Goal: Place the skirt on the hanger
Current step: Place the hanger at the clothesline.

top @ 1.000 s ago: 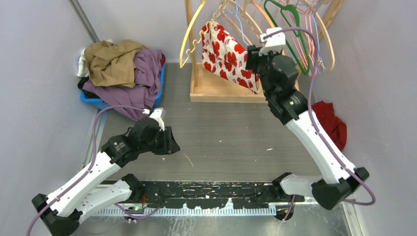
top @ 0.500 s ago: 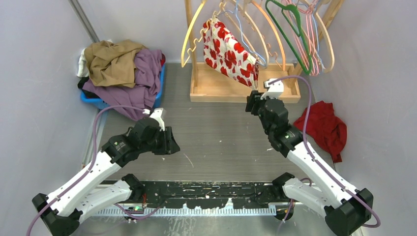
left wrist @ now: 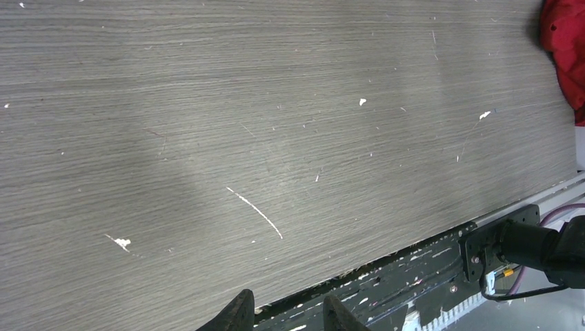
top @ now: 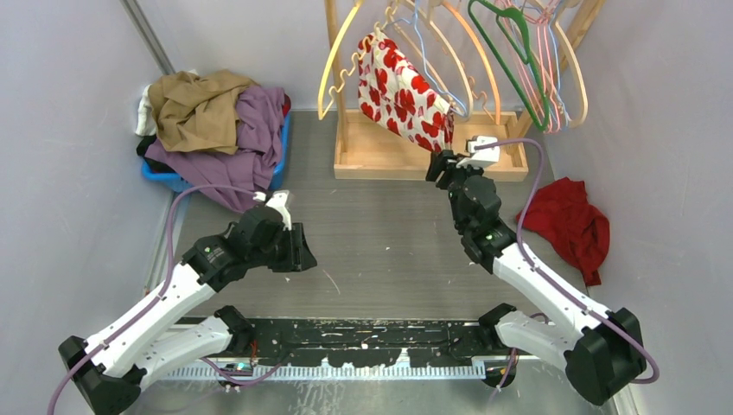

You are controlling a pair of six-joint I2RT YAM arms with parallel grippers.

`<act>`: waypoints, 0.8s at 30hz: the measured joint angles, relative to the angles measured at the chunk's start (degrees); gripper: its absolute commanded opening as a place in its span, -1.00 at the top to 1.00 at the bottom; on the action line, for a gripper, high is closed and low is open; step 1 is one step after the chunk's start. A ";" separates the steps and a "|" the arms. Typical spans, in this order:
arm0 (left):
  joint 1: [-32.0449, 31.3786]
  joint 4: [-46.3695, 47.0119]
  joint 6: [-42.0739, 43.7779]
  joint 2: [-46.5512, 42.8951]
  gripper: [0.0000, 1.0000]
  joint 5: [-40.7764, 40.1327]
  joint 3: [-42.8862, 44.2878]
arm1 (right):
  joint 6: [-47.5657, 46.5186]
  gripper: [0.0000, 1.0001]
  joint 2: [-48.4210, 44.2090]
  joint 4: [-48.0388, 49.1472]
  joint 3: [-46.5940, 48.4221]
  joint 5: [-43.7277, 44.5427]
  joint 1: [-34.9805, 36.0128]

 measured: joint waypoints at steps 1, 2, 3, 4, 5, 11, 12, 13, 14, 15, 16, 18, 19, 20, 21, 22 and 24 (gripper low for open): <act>0.00 0.00 0.02 0.02 0.17 0.00 0.00 | -0.39 -0.28 0.85 1.18 0.02 0.26 0.00; -0.02 0.00 0.02 0.04 0.17 0.00 0.00 | -0.70 -0.28 1.60 2.10 0.02 0.44 0.00; -0.02 0.00 0.04 0.07 0.17 0.00 0.00 | -0.92 -0.28 2.21 2.73 0.07 0.46 0.00; -0.02 0.00 0.04 0.11 0.17 0.00 0.00 | -1.11 -0.27 3.04 3.34 0.26 0.48 0.00; -0.02 0.00 0.04 0.17 0.17 0.00 0.00 | -1.25 -0.25 3.78 3.74 0.46 0.46 0.00; -0.02 0.00 0.15 0.76 0.17 -0.02 0.00 | -2.10 0.15 9.68 5.79 3.52 -0.44 -0.52; -0.02 0.02 0.17 0.79 0.17 -0.02 0.00 | -2.12 0.25 10.36 6.03 4.02 -0.72 -0.59; -0.02 0.02 0.17 0.79 0.17 -0.02 0.00 | -2.16 0.37 11.19 6.27 4.68 -0.98 -0.63; -0.02 0.02 0.17 0.79 0.17 -0.02 0.00 | -2.23 0.49 12.00 6.51 5.38 -1.27 -0.63; 0.00 0.02 0.17 0.79 0.17 -0.02 0.00 | -2.38 0.59 12.57 6.60 5.95 -1.55 -0.63; 0.00 0.02 0.17 0.79 0.17 -0.02 0.00 | -2.40 0.68 13.11 6.67 6.45 -1.81 -0.63; -0.02 0.02 0.20 0.79 0.17 -0.02 0.00 | -2.45 0.84 13.86 6.73 7.50 -2.64 -0.63; -0.02 0.02 0.20 0.79 0.17 -0.02 0.00 | -2.43 0.92 13.99 6.73 7.76 -2.97 -0.63; 0.00 0.02 0.20 0.81 0.17 -0.02 0.00 | -2.40 0.97 14.01 6.82 7.96 -3.43 -0.63; -0.02 0.02 0.20 0.81 0.17 -0.02 0.00 | -2.45 0.97 13.99 6.95 7.96 -3.72 -0.63; -0.02 0.02 0.20 0.81 0.17 -0.02 0.00 | -2.34 0.97 13.97 6.99 7.96 -3.98 -0.63; 0.00 0.04 0.20 0.90 0.17 -0.02 0.00 | -2.16 0.97 13.97 6.97 7.91 -4.59 -0.63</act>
